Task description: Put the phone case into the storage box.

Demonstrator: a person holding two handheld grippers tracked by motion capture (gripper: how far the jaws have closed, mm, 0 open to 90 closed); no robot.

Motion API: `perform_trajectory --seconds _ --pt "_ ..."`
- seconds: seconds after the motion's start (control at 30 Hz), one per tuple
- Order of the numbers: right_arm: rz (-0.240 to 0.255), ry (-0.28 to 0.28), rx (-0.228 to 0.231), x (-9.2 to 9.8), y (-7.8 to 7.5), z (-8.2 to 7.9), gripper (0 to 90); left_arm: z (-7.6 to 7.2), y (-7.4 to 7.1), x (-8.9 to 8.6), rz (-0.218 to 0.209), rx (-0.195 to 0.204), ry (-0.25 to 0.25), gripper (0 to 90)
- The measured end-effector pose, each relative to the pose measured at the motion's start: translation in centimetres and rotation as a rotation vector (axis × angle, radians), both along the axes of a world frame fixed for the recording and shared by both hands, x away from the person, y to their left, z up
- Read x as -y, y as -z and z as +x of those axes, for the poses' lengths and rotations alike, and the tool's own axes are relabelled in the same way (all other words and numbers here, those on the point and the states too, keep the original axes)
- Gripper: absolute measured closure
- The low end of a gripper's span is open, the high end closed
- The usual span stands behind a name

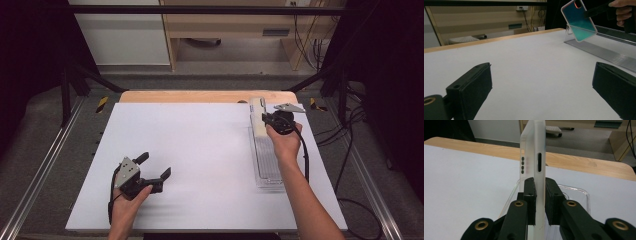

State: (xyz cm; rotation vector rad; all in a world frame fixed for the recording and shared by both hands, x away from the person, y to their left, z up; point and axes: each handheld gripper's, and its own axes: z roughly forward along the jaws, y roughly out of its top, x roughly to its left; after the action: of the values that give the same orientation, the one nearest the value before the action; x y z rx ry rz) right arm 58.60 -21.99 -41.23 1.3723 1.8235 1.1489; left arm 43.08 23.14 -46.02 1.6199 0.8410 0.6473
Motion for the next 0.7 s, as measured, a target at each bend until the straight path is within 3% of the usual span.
perform_trajectory --seconds 0.37,0.7 --pt "-0.020 0.022 -0.039 0.09 0.32 0.30 79.6 -0.01 0.01 0.08 0.004 -0.002 0.002 1.9" --pt "-0.073 0.029 -0.069 -0.07 0.18 0.93 79.1 -0.01 0.01 0.08 0.003 -0.002 0.003 1.9"
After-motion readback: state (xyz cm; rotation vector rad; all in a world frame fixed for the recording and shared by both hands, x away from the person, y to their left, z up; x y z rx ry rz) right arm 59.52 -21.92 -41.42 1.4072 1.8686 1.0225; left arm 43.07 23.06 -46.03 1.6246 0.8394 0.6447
